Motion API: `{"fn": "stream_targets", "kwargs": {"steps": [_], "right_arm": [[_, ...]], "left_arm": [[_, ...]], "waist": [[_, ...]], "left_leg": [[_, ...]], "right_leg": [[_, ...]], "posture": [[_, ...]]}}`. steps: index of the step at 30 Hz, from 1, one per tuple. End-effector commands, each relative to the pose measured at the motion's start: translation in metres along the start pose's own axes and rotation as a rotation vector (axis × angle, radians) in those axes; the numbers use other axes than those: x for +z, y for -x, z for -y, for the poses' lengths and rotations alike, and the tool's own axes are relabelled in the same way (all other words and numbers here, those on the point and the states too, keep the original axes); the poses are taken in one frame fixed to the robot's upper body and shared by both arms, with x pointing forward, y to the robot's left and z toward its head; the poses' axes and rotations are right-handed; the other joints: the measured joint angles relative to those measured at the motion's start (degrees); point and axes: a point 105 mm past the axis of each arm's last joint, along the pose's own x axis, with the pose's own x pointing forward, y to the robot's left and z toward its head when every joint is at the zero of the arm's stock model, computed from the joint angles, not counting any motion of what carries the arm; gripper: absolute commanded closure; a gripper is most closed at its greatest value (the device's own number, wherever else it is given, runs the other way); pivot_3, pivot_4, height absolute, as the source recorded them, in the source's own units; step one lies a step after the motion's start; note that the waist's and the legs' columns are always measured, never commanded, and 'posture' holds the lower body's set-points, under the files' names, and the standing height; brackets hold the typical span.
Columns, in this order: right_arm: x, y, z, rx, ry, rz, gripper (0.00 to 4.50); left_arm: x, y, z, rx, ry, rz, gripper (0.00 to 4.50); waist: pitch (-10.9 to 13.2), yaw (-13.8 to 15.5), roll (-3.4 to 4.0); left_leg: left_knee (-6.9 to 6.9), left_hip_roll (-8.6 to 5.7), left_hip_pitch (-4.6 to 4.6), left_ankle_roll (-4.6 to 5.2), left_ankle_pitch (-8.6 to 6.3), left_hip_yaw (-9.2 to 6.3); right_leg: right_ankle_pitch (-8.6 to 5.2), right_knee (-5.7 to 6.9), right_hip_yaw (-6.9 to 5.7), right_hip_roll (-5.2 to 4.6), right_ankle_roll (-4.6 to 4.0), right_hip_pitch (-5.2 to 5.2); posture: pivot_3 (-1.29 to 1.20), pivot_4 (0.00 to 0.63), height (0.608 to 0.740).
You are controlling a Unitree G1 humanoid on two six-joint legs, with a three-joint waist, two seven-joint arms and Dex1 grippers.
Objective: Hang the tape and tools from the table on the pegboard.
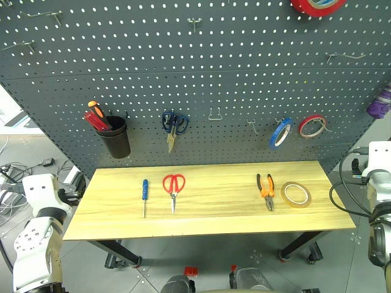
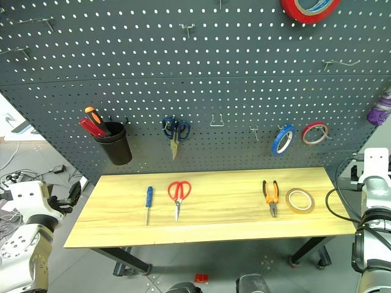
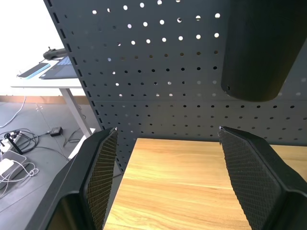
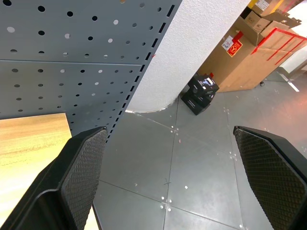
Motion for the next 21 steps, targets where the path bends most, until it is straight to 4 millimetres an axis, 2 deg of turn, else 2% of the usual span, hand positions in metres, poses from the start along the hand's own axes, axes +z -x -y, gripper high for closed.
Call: {"fn": "stream_targets", "kwargs": {"steps": [1,10,14,21], "right_arm": [[0.013,-0.001,0.007,-0.017,-0.004,0.042,0.0],[0.017,-0.001,-0.001,0.02,0.006,0.061,0.0],[0.02,0.0,-0.005,0.036,0.022,0.081,0.0],[0.019,0.007,-0.031,0.152,0.043,0.133,0.0]], "left_arm": [[0.012,-0.002,0.002,-0.016,-0.035,0.036,0.97],[0.006,0.001,-0.006,0.033,-0.045,0.023,0.97],[0.008,0.004,-0.011,0.064,0.003,0.04,0.97],[0.004,0.01,-0.012,0.109,-0.014,0.012,0.97]], "waist": [[0.0,0.0,0.0],[0.0,0.0,-0.02],[0.0,0.0,-0.07],[0.3,0.0,-0.33]], "left_leg": [[0.0,0.0,0.0,0.0,0.0,0.0],[0.0,0.0,0.01,0.0,0.0,0.0],[0.0,0.01,0.01,0.01,0.0,0.0],[0.0,0.04,0.01,0.01,-0.01,0.0]], "right_leg": [[0.0,0.0,0.0,0.0,0.0,0.0],[0.0,0.0,0.01,0.0,0.0,0.0],[0.0,0.0,0.0,0.01,0.0,0.0],[0.0,0.0,0.01,0.02,0.01,0.0]], "posture": [[-0.16,0.04,0.74],[-0.16,0.044,0.74],[-0.16,0.048,0.74],[-0.17,0.062,0.74]]}}
